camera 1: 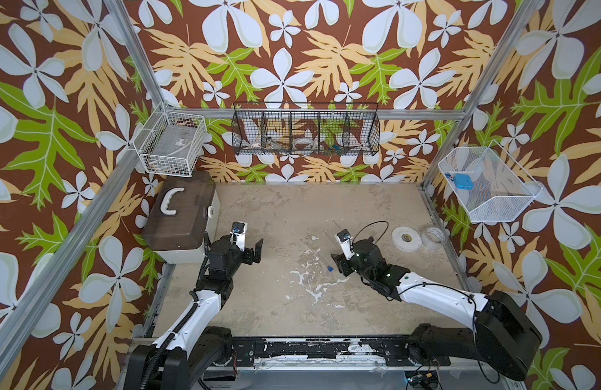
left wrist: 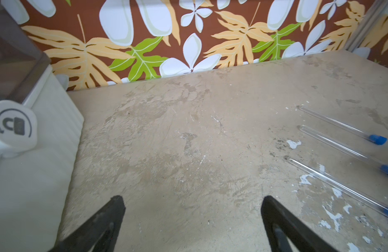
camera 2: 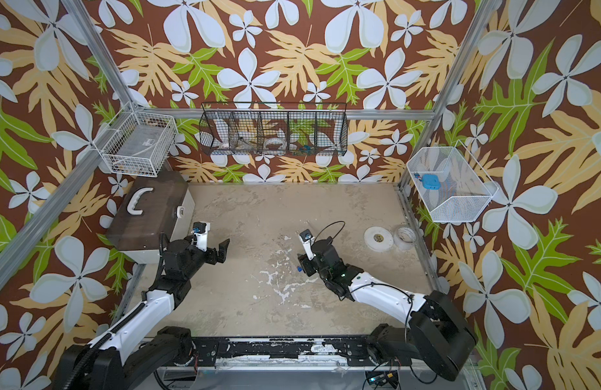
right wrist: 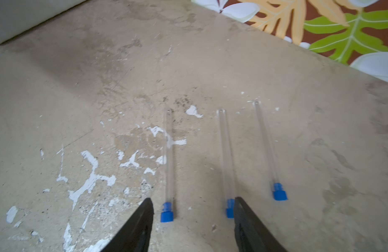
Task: Insert stoppers into test tubes
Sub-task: Place the test tube at the center of the board, then reset both arms
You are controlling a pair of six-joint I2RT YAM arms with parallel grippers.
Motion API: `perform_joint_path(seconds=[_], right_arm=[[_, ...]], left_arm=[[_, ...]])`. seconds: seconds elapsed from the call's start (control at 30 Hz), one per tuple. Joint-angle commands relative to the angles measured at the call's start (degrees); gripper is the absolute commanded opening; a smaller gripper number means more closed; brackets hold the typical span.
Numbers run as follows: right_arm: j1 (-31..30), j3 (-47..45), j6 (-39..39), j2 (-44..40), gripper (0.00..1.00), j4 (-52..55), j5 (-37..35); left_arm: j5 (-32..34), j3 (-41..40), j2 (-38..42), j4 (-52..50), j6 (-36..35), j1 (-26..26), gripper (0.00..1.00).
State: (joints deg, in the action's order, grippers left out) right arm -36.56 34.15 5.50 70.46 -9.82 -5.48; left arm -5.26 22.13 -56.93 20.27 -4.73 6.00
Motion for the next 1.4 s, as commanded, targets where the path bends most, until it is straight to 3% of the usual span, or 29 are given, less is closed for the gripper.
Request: perform_joint_path(seconds=[0.0,0.13,0.2,0.37,0.47,0.77,0.83,0.93,1.1,1.23,1.37], right_arm=[[5.7,-2.0,-1.5,-4.3,0.73,-0.5,2.6],[15.5,-5.8,-2.6,-8.7,0.82,-4.6,4.5],[20.2,-7.2,-2.8,-9.6,1.0,-6.6,5.5],[28.8,-11.6,-3.2,-9.1,0.99,-14.2,5.4],[32.1,-14.4,-2.2,-8.2,1.0,-19.6,4.7],[32.9,-23.6,-4.3,-3.9,0.99,-41.3,-2.8],[33.0,-24.4,-4.6,-1.5,0.99,-45.0,-2.4],[33.0,-25.4,-6.0,0.7,1.0,-51.2,-1.9],[34.0,-26.5,-6.3,7.4,1.0,-60.5,0.1],[35.0,-27.1,-5.6,13.9,0.99,-67.9,0.2],[36.5,-23.6,-4.1,14.0,1.0,-61.0,1.4]], left_arm=[[2.0,-0.3,-0.4,4.7,-0.1,-0.1,1.0],[-0.1,-3.8,-3.0,13.8,-2.5,-0.1,1.0],[0.0,-5.8,-5.0,18.9,-2.8,-0.1,1.0],[-1.6,-13.5,-11.2,39.0,-3.8,-0.1,1.0],[-0.7,-13.7,-14.2,41.4,-2.9,-0.2,1.0],[5.7,-21.2,-26.9,70.0,1.2,-0.1,1.0],[9.2,-19.6,-25.1,64.0,2.5,-0.1,1.0],[14.6,-18.8,-26.5,65.2,4.7,0.0,1.0],[21.2,-14.0,-26.8,56.1,7.3,0.0,1.0],[21.1,-13.9,-26.7,55.9,7.4,-0.2,1.0],[21.3,-14.0,-26.7,56.2,7.4,-0.1,1.0]])
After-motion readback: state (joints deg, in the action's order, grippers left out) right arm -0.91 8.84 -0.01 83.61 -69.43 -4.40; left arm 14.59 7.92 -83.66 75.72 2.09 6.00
